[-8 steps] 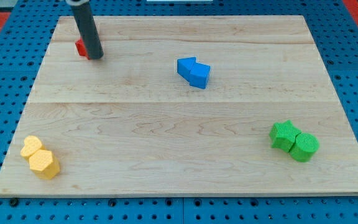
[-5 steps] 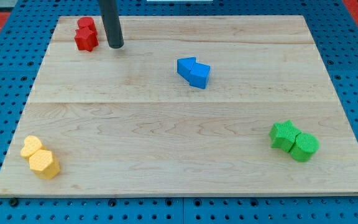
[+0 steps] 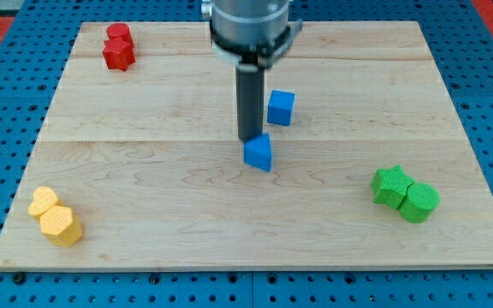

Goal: Push the blue blocks towards the bottom center

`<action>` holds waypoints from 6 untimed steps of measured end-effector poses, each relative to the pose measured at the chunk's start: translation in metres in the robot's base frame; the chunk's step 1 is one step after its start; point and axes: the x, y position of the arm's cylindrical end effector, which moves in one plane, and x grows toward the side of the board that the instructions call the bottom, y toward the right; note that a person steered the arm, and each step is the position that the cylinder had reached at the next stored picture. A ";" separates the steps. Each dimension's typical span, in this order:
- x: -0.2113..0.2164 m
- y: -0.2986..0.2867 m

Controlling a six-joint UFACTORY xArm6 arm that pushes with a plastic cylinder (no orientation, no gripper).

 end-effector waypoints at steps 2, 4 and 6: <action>-0.014 0.043; 0.029 -0.033; 0.035 -0.094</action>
